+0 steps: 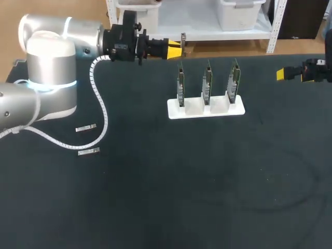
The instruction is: Pick up the optical module with the left hand, and insert it into the network port with the right hand.
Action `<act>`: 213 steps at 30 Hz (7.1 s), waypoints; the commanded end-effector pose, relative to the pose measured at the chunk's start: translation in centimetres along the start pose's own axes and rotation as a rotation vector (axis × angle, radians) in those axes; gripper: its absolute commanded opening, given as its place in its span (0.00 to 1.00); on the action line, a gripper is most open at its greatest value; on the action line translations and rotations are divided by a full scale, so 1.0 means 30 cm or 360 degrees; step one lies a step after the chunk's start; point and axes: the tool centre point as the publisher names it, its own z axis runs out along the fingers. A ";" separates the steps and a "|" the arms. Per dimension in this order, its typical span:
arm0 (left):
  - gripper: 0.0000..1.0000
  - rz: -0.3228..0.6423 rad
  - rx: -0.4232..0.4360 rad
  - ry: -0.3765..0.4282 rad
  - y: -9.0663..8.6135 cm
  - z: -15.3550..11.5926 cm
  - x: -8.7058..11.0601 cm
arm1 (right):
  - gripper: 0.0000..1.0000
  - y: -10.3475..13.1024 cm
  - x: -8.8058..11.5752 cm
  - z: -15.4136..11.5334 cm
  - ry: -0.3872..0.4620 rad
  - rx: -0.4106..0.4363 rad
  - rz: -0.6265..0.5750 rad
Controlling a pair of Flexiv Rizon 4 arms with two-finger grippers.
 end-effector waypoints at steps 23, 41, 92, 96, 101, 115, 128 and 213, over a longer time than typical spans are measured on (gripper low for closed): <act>0.00 -0.0017 -0.0052 -0.0030 -0.040 -0.008 0.016 | 1.00 0.000 0.000 0.001 0.0000 0.0000 0.0000; 0.00 -0.0017 -0.0052 -0.0030 -0.040 -0.008 0.016 | 1.00 0.134 -0.261 0.111 0.0249 -0.0698 -0.0788; 0.00 -0.0017 -0.0052 -0.0030 -0.040 -0.008 0.016 | 1.00 0.506 -0.310 0.224 0.0145 -0.1302 -0.1277; 0.00 -0.0017 -0.0052 -0.0030 -0.040 -0.008 0.016 | 1.00 0.542 -0.312 0.235 0.0151 -0.1325 -0.1323; 0.00 -0.0017 -0.0052 -0.0030 -0.040 -0.008 0.016 | 1.00 0.601 -0.313 0.255 0.0140 -0.1365 -0.1392; 0.00 -0.0017 -0.0052 -0.0030 -0.040 -0.008 0.016 | 1.00 0.662 -0.338 0.377 0.0135 -0.1366 -0.1448; 0.00 -0.0017 -0.0052 -0.0030 -0.040 -0.008 0.016 | 1.00 0.730 -0.317 0.435 0.0199 -0.1457 -0.1493; 0.00 -0.0017 -0.0052 -0.0030 -0.040 -0.008 0.016 | 0.00 0.768 -0.278 0.418 0.0158 -0.1500 -0.1421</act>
